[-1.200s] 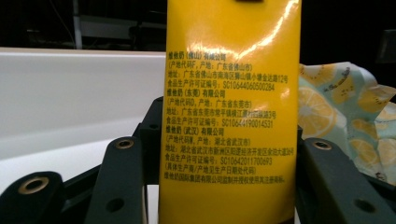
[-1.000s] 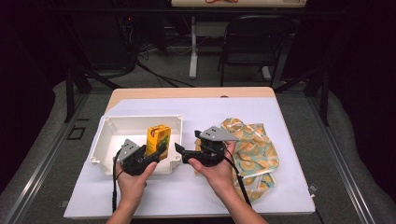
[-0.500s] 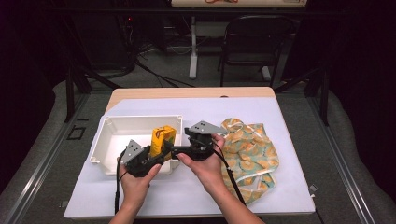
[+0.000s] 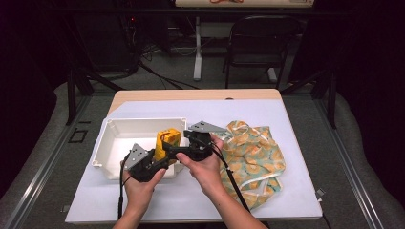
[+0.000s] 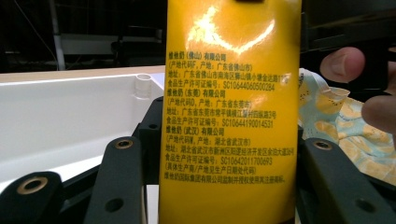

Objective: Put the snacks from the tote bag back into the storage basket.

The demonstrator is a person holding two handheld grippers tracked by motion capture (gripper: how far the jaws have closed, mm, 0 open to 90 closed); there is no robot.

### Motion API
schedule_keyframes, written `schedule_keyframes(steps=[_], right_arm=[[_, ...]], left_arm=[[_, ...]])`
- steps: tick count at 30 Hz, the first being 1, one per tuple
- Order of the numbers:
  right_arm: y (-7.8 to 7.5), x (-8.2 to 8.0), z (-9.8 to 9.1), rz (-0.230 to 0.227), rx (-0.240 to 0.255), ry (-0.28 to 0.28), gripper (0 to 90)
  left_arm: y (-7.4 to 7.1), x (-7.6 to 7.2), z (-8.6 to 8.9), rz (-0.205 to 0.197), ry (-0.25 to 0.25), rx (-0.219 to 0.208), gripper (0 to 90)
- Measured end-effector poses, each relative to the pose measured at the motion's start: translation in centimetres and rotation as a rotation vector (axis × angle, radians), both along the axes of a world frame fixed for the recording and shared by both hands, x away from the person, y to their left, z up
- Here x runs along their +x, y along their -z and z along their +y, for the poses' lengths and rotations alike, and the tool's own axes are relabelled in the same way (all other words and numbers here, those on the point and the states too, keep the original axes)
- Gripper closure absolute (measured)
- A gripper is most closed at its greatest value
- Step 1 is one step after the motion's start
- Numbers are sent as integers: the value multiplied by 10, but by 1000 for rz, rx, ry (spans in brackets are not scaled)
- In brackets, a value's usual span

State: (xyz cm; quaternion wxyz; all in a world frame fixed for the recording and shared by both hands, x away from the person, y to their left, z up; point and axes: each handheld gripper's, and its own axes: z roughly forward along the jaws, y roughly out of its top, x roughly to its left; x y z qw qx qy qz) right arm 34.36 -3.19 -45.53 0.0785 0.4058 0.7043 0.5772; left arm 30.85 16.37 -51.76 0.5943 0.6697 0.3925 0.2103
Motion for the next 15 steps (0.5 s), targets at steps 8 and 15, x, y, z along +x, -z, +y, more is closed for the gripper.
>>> schedule_keyframes(steps=[8,15], right_arm=[[1,6,12,37,15,-12,93],[4,10,16,60,41,-17,136]], left_arm=[[-2,-1,2,-13,-5,3,528],[-3,-2,2,-30,3,2,527]])
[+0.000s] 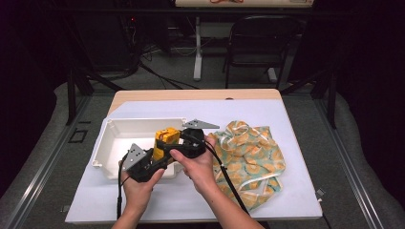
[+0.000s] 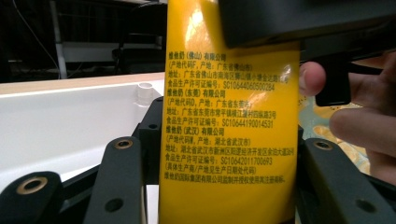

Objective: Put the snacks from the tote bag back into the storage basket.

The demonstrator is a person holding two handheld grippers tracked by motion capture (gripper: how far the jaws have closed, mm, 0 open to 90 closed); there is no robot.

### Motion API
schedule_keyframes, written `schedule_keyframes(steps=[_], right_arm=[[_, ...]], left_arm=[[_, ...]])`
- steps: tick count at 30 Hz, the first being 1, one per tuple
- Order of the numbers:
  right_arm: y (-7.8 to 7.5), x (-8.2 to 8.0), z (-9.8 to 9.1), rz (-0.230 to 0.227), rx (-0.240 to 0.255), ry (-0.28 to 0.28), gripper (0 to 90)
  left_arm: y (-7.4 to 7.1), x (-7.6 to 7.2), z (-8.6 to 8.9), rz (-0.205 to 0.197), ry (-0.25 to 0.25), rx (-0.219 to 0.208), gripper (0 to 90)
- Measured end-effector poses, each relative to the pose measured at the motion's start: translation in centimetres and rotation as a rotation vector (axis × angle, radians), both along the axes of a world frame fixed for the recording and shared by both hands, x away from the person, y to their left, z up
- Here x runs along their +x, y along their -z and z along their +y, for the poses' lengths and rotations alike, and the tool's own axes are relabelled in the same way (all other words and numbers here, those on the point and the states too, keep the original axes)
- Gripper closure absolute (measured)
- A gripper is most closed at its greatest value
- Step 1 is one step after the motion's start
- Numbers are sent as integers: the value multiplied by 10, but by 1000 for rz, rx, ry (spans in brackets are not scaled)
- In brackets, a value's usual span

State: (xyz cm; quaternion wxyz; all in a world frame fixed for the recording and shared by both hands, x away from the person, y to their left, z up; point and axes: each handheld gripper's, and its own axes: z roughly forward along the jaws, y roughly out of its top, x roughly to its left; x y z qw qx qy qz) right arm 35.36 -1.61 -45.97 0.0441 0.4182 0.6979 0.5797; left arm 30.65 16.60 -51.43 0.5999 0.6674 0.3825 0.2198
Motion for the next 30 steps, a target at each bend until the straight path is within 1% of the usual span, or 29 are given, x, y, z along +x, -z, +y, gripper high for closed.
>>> schedule_keyframes(steps=[2,4,5,6,9,10,11,12,14,16,17,19,21,23,25,26,27,28,30], right_arm=[[1,2,0,9,5,-9,152],[2,3,-1,16,22,-19,204],[2,4,-1,13,38,-37,234],[2,3,-1,8,37,-32,252],[2,4,-3,0,64,-42,281],[1,3,-3,-7,56,-44,285],[0,2,-3,-28,51,-49,288],[-1,0,-2,-48,36,-53,290],[-4,-5,1,-94,-6,-44,292],[-6,-8,5,-129,-51,-25,293],[-5,-9,7,-138,-70,-21,293],[-4,-10,9,-150,-78,-15,293],[-4,-11,10,-168,-94,-17,292],[-3,-13,12,-182,-105,-10,292],[-4,-13,13,-185,-103,-12,292],[-4,-13,13,-190,-113,-13,292],[-4,-14,13,-195,-120,-10,292],[-4,-14,13,-200,-126,-9,292],[-3,-14,13,-217,-135,-10,292]], left_arm=[[0,0,0,-7,2,-1,527],[0,0,-1,-12,7,2,525],[1,0,0,-14,10,-2,524],[2,1,1,-15,19,-17,522],[1,2,3,-38,32,-8,508],[1,2,4,-46,36,-5,502],[0,2,4,-53,42,4,496],[-2,2,5,-55,50,3,490],[-5,2,9,-67,46,-10,456],[-9,1,13,-70,35,-21,390],[-10,1,15,-64,36,-30,378],[-12,2,18,-48,46,-37,363],[-13,3,17,-25,58,-34,376],[-12,5,14,-1,90,-20,408],[-11,5,12,13,87,-5,421],[-11,5,12,18,82,-11,427],[-12,6,12,27,79,-7,443],[-12,6,13,31,82,-12,464],[-12,7,13,43,90,-4,466]])
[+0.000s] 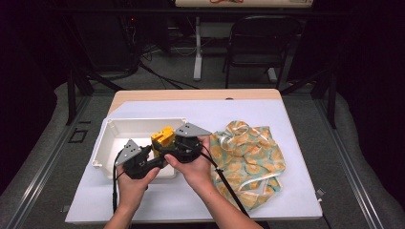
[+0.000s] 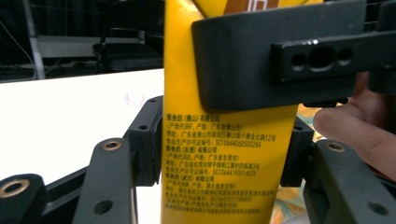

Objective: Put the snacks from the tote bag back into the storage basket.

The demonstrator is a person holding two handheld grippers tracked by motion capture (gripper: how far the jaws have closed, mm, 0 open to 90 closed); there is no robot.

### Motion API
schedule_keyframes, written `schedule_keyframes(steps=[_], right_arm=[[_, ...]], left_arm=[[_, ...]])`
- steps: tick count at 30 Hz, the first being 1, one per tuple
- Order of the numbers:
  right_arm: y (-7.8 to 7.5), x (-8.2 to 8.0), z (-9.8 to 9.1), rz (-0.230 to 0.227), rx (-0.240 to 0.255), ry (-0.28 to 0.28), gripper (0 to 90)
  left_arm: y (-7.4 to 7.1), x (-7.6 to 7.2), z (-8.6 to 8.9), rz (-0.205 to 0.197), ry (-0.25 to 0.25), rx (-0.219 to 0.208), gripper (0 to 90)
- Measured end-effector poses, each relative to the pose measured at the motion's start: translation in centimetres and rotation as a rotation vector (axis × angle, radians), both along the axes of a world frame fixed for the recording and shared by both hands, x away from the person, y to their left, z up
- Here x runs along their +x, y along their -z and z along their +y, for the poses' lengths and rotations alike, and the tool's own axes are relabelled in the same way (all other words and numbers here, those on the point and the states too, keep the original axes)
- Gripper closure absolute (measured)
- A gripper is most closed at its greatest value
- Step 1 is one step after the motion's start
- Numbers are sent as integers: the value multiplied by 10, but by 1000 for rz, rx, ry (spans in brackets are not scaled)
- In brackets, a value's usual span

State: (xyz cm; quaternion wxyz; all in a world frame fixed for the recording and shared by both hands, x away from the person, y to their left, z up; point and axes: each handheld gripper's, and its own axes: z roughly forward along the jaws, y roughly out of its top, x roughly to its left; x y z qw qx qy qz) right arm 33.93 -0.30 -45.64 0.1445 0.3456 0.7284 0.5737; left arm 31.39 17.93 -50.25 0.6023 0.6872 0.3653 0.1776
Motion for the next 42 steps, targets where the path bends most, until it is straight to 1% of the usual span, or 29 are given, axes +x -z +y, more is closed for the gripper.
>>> schedule_keyframes(steps=[2,6,8,10,11,12,15,18,19,20,22,24,26,27,28,30,34,38,42], right_arm=[[0,-1,0,-15,4,-1,292],[-1,-1,-1,-24,3,-3,292],[-1,-1,-1,-33,9,-2,292],[-1,-1,-1,-37,4,-3,291],[-1,-2,-1,-41,5,-1,291],[-1,-1,-1,-41,4,1,290],[0,0,-1,-37,19,-14,284],[0,1,-2,-32,33,-29,269],[-1,1,-3,-30,42,-34,263],[-2,1,-5,-27,50,-43,255],[-4,0,-8,-28,60,-50,212],[-5,-2,-11,-31,62,-51,196],[-6,-3,-15,-28,67,-50,185],[-7,-4,-18,-29,71,-49,185],[-8,-5,-20,-30,78,-47,185],[-9,-6,-24,-31,71,-46,185],[-10,-5,-35,-39,69,-33,187],[-6,-6,-48,-41,56,-15,191],[0,-8,-63,-43,40,6,198]], left_arm=[[1,1,0,14,9,0,459],[2,2,-2,41,4,15,448],[3,3,-2,55,10,23,447],[2,2,-3,49,-4,30,467],[1,2,-3,57,10,39,475],[0,2,-3,58,11,45,484],[-2,-1,-3,50,-1,73,507],[-4,-2,-3,39,-17,87,522],[-5,-2,-3,35,-24,84,525],[-5,-2,-2,34,-32,69,528],[-3,0,4,47,-49,34,530],[-1,1,7,41,-70,34,530],[3,3,10,59,-78,20,529],[5,4,11,57,-87,27,529],[6,5,11,59,-89,23,529],[9,6,12,58,-92,29,529],[16,9,15,53,-105,22,529],[24,12,18,42,-118,35,527],[32,15,17,55,-124,36,527]])
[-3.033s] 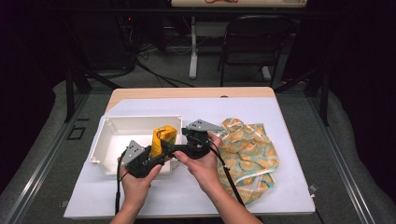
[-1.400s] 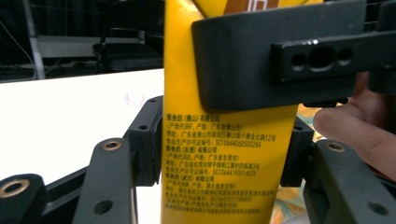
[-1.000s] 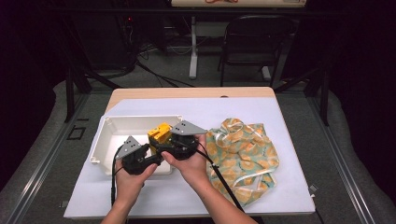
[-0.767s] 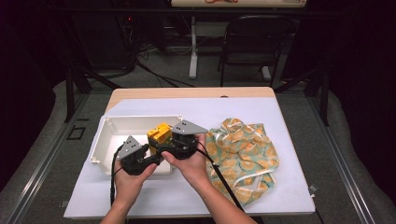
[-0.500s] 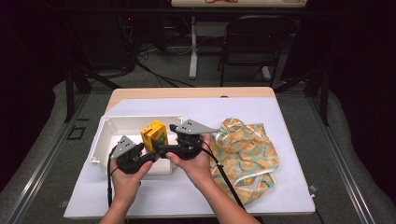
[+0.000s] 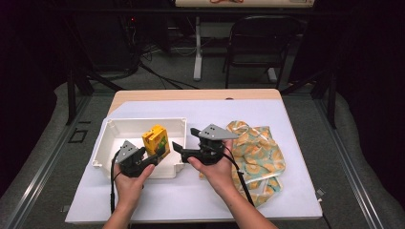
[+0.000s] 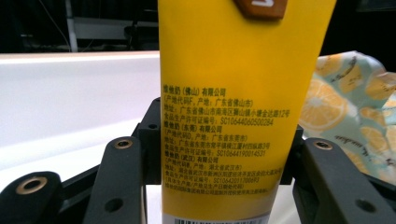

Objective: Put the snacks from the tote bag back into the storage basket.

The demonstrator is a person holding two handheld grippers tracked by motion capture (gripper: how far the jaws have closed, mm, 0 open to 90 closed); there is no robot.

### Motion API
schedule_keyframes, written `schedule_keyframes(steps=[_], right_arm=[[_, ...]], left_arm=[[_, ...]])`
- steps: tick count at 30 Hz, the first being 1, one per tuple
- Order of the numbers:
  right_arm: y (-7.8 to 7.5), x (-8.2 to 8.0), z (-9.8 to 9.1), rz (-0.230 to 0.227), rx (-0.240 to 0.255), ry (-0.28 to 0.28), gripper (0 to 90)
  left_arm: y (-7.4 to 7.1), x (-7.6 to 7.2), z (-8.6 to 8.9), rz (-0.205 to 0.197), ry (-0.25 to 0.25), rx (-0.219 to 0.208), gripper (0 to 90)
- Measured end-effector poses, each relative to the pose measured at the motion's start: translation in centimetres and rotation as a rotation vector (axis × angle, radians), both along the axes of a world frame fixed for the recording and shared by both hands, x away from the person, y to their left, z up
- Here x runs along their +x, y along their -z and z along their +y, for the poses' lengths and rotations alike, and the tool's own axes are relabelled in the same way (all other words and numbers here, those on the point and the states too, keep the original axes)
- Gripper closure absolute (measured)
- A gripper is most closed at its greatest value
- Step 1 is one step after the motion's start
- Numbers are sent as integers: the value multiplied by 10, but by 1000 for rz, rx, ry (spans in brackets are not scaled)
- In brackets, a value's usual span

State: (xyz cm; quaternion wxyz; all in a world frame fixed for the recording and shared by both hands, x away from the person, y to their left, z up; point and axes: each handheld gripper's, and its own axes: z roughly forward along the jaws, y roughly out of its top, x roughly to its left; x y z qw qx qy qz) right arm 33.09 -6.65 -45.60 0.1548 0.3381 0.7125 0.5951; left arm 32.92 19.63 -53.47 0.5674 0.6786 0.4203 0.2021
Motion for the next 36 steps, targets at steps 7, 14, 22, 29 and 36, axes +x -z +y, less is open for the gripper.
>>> schedule_keyframes(steps=[7,14,22,29,36], right_arm=[[6,-8,-39,-12,-23,56,211],[7,-23,-90,-42,-44,122,220],[17,-41,-139,-38,-79,183,221],[31,-52,-174,-20,-57,239,223],[40,-58,-188,-6,-53,265,223]], left_arm=[[9,4,-6,23,-8,30,526],[18,9,-12,53,-14,52,526],[24,8,-17,103,-13,92,526],[29,8,-22,128,-12,114,526],[30,8,-23,127,-7,117,520]])
